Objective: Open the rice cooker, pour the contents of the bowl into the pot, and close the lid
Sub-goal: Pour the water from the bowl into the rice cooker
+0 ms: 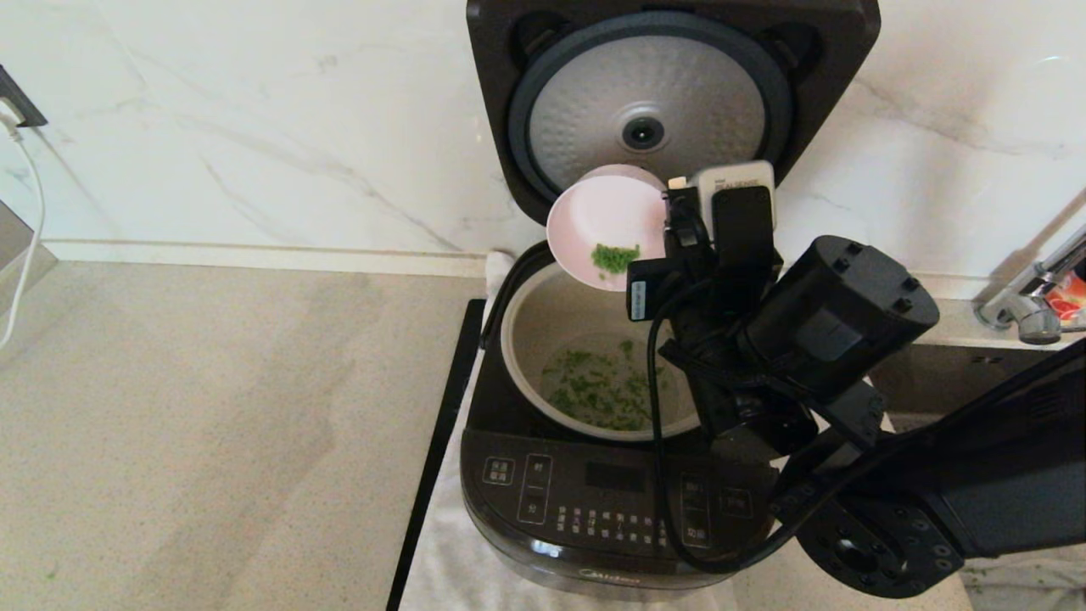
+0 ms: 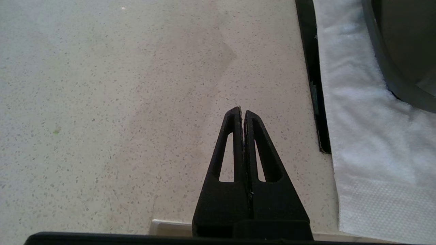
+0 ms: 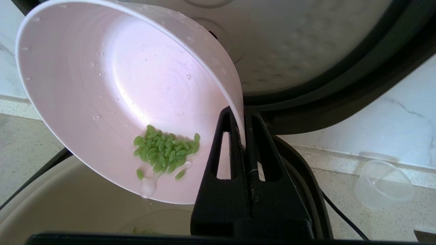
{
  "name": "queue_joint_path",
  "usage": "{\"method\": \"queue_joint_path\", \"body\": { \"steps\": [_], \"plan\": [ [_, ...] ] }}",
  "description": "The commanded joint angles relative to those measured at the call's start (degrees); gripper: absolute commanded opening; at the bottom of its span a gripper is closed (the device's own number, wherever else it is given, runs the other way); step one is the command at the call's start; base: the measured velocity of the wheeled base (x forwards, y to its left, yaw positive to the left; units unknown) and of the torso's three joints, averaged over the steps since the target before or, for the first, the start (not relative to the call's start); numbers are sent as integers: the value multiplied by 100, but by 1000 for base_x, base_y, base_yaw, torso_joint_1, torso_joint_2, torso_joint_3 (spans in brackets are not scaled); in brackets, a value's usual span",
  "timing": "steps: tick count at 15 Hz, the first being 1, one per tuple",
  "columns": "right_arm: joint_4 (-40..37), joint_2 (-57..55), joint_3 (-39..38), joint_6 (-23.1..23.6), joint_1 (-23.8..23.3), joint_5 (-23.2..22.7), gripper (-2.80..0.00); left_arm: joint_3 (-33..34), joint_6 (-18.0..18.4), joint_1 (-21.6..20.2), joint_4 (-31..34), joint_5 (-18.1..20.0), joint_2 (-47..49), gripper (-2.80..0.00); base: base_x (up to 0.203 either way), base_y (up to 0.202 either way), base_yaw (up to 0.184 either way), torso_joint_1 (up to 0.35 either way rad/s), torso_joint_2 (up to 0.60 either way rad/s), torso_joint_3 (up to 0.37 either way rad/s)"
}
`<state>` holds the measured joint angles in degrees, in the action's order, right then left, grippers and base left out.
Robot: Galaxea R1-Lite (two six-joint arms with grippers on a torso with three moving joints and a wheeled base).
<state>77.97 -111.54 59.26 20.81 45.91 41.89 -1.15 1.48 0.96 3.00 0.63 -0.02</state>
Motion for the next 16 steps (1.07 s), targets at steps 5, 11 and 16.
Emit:
{"method": "queue_joint_path", "body": {
  "steps": [5, 11, 16],
  "plan": [
    [34, -271, 393, 282, -3, 39, -280, 0, 2, 0, -1, 1, -4, -280, 0, 0, 0, 0, 0, 0],
    [-347, 67, 489, 241, 10, 364, -280, 0, 2, 0, -1, -2, -6, -280, 0, 0, 0, 0, 0, 0],
    [-2782, 996, 463, -949, 15, 367, -280, 0, 2, 0, -1, 4, 2, -280, 0, 0, 0, 0, 0, 0]
  ]
}}
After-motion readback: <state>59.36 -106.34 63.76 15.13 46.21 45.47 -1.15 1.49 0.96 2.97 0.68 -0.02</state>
